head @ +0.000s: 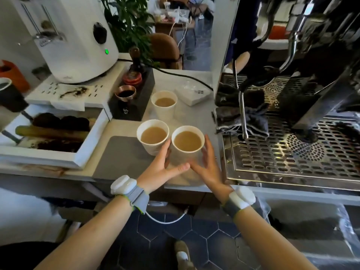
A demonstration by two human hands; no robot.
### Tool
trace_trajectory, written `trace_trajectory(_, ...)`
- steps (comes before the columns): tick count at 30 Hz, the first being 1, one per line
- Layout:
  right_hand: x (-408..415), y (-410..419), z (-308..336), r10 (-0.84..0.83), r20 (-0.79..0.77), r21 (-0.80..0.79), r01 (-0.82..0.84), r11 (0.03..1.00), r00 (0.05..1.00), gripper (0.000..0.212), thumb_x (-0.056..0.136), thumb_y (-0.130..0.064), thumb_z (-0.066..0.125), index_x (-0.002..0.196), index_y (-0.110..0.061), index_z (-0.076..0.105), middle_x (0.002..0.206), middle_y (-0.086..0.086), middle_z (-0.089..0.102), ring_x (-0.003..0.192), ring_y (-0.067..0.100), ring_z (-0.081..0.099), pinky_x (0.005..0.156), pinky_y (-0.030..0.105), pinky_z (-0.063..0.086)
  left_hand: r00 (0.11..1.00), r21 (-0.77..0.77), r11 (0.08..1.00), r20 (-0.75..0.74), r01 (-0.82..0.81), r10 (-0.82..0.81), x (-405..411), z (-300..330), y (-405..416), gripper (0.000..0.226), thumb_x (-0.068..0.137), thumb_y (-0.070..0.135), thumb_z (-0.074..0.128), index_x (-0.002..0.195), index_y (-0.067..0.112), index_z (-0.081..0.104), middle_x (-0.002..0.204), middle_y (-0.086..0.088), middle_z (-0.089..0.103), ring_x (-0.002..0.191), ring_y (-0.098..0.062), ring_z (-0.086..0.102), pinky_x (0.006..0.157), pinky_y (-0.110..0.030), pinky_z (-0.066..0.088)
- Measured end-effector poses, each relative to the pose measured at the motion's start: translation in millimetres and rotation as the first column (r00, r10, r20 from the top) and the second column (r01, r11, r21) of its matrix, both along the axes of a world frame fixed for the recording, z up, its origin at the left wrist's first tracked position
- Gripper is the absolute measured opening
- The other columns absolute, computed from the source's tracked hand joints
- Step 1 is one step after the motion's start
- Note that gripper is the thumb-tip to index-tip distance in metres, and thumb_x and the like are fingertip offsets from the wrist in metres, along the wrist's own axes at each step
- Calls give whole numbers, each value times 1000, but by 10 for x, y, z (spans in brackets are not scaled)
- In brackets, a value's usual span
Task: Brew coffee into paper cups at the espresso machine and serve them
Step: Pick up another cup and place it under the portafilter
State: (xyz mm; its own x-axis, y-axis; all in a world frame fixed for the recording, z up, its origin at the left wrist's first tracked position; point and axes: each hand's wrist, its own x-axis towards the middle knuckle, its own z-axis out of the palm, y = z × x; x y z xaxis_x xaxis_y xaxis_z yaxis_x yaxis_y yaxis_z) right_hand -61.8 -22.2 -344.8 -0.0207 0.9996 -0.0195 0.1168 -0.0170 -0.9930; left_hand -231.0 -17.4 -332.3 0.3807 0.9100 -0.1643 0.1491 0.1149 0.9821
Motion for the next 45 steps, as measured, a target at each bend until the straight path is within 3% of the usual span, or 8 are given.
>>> trace_trajectory(3,-4,55,-9,3,3,44,-3,999,1000,89,80,2,69,148,-14,14,153,5,26,142,19,26,116,35,25,1000,27,1000,-15,0,0,41,-16,103,97,73,49,74,140,52,5,138,38,22,127,23,24,105,-9,26)
trace_trajectory(10,-16,69,-69,-10,-36,70,12,997,999,77,86,-5,64,147,-16,21,146,-7,36,136,5,35,113,29,31,995,72,993,-29,-94,97,170,-45,205,80,79,33,66,141,37,15,136,22,38,120,21,37,93,-2,34)
trace_trajectory(15,-20,71,-82,-20,-89,81,27,996,996,70,87,-3,61,143,-21,24,143,-6,40,135,9,38,112,27,32,992,97,988,-6,-122,123,202,-47,199,79,81,24,66,146,21,20,142,5,43,128,7,40,96,-7,35)
trace_trajectory(22,-40,-82,-138,-1,-88,34,4,999,996,73,88,-11,64,146,-28,22,139,-18,42,135,3,36,115,32,28,993,119,987,-36,-110,115,139,-37,45,74,82,31,67,141,35,23,141,11,44,131,3,39,104,-17,35)
trace_trajectory(30,-81,-396,-76,50,-37,43,-48,998,998,66,89,-32,62,140,-44,22,131,-43,37,129,-14,32,103,4,29,990,144,985,-90,-92,106,33,67,-285,84,81,41,68,148,30,19,141,16,45,130,1,41,110,-30,36)
trace_trajectory(35,-127,-649,102,64,-27,106,-61,993,998,67,87,-36,62,141,-43,23,135,-34,38,131,-8,34,111,25,27,987,198,976,-111,-92,116,5,253,-544,88,79,41,68,149,32,16,144,10,43,132,-5,41,110,-39,36)
trace_trajectory(40,-104,-919,377,69,-46,143,-62,988,997,68,84,-41,62,141,-42,25,140,-22,38,132,-2,35,114,35,28,982,280,954,-116,-109,146,24,513,-793,83,77,44,67,147,32,24,140,12,47,129,-2,43,105,-27,37)
trace_trajectory(45,18,-1133,714,23,-34,228,-15,974,999,64,88,-28,63,143,-31,30,139,-9,46,126,2,44,112,40,34,988,332,937,-70,-105,136,141,778,-983,79,77,45,65,144,30,27,136,14,48,122,5,45,92,-14,39)
